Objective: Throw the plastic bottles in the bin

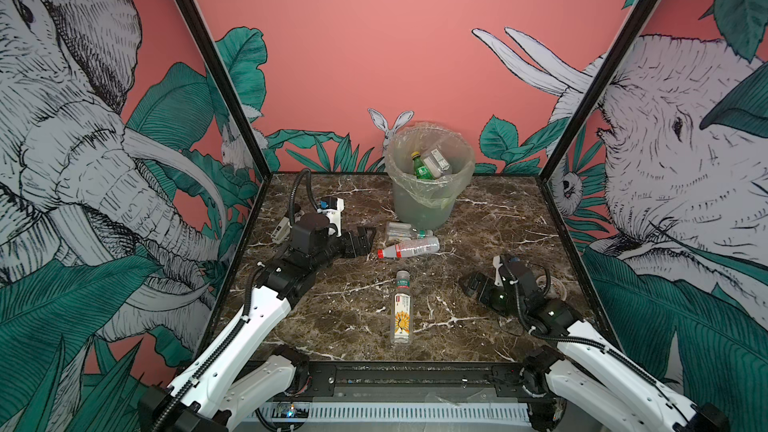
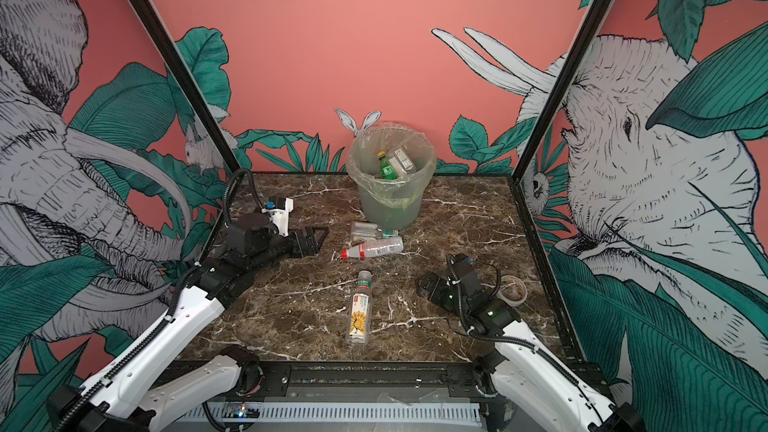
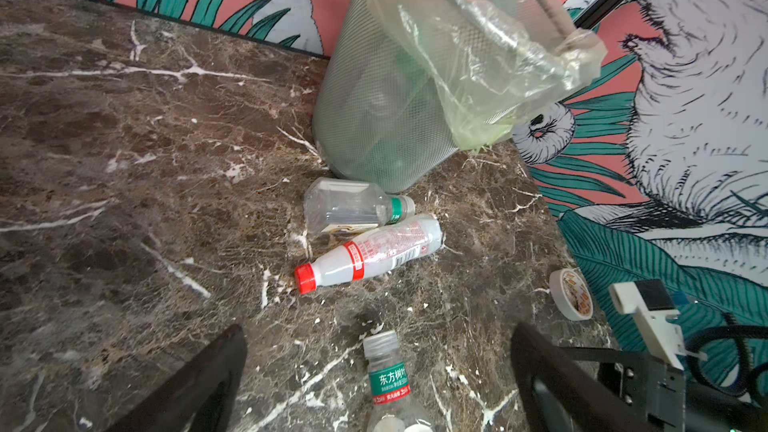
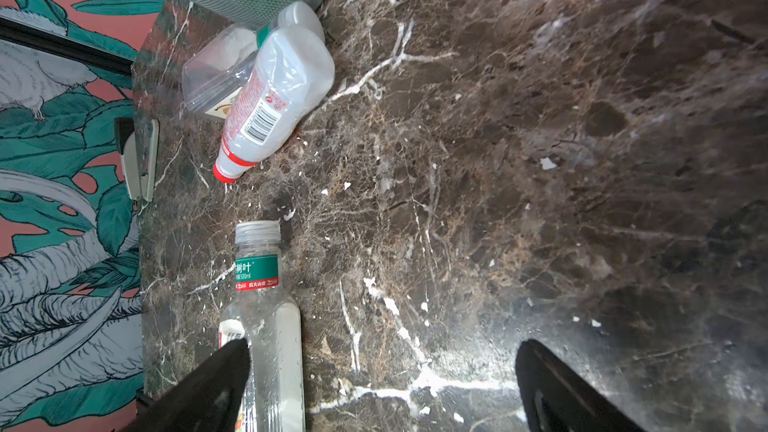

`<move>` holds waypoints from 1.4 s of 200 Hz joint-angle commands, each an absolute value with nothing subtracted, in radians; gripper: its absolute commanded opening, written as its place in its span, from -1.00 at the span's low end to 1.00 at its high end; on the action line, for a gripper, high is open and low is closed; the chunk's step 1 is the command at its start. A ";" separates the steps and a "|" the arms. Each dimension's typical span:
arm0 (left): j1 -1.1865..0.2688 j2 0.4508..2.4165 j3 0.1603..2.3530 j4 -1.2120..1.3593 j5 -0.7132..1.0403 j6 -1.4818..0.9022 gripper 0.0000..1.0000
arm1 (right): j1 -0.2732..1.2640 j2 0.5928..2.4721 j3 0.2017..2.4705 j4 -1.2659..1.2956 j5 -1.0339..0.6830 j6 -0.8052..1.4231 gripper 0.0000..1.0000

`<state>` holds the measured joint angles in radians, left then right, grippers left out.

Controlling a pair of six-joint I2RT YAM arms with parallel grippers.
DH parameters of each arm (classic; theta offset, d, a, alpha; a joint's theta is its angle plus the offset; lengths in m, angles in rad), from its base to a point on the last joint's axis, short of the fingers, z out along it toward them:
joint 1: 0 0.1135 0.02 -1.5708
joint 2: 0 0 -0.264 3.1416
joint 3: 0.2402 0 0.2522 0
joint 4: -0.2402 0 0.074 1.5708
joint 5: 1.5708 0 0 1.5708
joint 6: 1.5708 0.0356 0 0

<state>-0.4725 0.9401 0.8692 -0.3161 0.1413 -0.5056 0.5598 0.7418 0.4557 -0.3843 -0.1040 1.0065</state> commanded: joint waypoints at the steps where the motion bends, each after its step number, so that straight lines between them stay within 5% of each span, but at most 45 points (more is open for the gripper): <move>1: -0.471 0.902 0.840 -0.349 0.110 -0.524 0.99 | 0.587 0.729 0.425 -0.369 -0.080 1.061 0.98; 280: -0.453 0.857 0.666 -0.552 -0.005 -0.652 0.99 | 1.075 1.270 0.741 -0.201 0.153 1.183 0.98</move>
<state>-0.4606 0.8627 0.6781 -0.5282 0.0055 -0.6285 1.0534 1.2354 0.6945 -0.2012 0.1081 1.1782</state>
